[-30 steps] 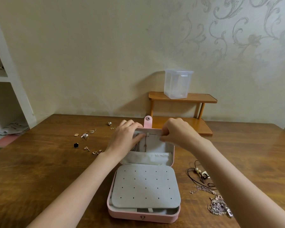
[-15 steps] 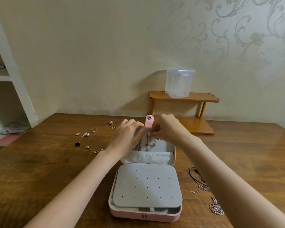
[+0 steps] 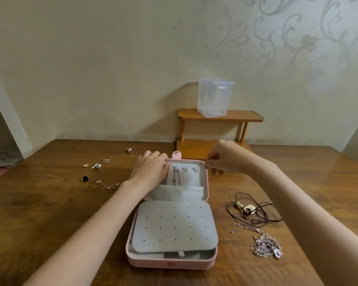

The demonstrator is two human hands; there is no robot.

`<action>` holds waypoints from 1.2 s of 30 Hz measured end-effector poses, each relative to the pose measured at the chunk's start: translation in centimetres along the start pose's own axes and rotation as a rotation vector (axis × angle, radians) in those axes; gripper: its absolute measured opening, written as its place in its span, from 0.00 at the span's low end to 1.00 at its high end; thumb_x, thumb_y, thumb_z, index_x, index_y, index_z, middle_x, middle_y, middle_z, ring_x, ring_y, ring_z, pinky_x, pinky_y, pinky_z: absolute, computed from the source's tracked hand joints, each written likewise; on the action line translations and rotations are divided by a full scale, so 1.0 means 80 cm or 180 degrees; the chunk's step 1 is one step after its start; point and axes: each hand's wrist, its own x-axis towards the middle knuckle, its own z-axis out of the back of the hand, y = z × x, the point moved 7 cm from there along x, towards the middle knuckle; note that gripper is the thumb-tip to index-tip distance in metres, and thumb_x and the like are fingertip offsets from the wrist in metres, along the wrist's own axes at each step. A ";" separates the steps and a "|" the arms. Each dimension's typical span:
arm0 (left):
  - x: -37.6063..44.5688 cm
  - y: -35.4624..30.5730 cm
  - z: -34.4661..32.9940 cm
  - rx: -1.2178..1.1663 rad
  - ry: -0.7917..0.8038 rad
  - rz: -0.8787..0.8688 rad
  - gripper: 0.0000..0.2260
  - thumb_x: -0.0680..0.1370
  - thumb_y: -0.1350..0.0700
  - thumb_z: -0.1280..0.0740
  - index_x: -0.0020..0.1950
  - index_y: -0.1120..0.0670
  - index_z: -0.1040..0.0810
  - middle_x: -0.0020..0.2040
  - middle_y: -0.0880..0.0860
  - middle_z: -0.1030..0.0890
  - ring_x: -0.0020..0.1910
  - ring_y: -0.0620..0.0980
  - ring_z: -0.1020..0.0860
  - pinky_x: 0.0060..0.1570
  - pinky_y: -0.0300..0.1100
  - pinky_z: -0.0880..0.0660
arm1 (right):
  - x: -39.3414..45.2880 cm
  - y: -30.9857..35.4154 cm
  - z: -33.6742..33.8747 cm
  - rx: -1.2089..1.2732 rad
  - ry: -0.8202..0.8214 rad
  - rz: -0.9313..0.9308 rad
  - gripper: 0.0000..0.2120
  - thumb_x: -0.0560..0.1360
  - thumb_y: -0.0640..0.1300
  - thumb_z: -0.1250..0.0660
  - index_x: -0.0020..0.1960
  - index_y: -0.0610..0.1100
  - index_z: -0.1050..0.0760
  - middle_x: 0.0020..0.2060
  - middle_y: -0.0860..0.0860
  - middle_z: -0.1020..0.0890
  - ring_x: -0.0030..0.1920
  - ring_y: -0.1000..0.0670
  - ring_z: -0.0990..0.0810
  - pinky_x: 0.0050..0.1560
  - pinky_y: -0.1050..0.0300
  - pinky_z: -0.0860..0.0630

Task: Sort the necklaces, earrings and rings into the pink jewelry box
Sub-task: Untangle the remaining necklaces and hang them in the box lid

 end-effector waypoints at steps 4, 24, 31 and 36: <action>0.004 0.006 -0.034 0.0225 0.0354 0.0241 0.16 0.82 0.50 0.50 0.62 0.53 0.28 0.61 0.52 0.24 0.61 0.53 0.30 0.60 0.48 0.36 | -0.015 -0.035 -0.009 -0.0011 0.0277 -0.0171 0.07 0.76 0.41 0.36 0.46 0.40 0.21 0.33 0.53 0.20 0.25 0.62 0.25 0.26 0.72 0.31; -0.015 -0.090 0.023 -0.0653 -0.0394 -0.0517 0.12 0.81 0.54 0.45 0.54 0.55 0.23 0.54 0.51 0.23 0.53 0.49 0.27 0.56 0.45 0.31 | -0.080 -0.055 -0.104 -0.0755 0.1635 -0.0173 0.08 0.70 0.43 0.29 0.45 0.39 0.21 0.38 0.49 0.20 0.35 0.51 0.25 0.32 0.62 0.30; -0.062 -0.178 0.003 -0.2967 0.1471 -0.0479 0.10 0.80 0.62 0.41 0.54 0.56 0.21 0.48 0.49 0.18 0.50 0.47 0.20 0.53 0.41 0.25 | -0.086 -0.036 0.001 0.1592 0.0691 0.0055 0.08 0.74 0.36 0.36 0.37 0.41 0.24 0.28 0.54 0.26 0.27 0.59 0.32 0.28 0.69 0.35; -0.079 -0.200 -0.008 -0.4178 0.2037 -0.0243 0.09 0.80 0.62 0.41 0.54 0.58 0.21 0.51 0.55 0.17 0.53 0.51 0.19 0.58 0.42 0.25 | -0.080 -0.044 0.027 0.2102 0.0028 0.0086 0.10 0.74 0.36 0.37 0.35 0.38 0.26 0.29 0.49 0.27 0.29 0.54 0.30 0.31 0.64 0.32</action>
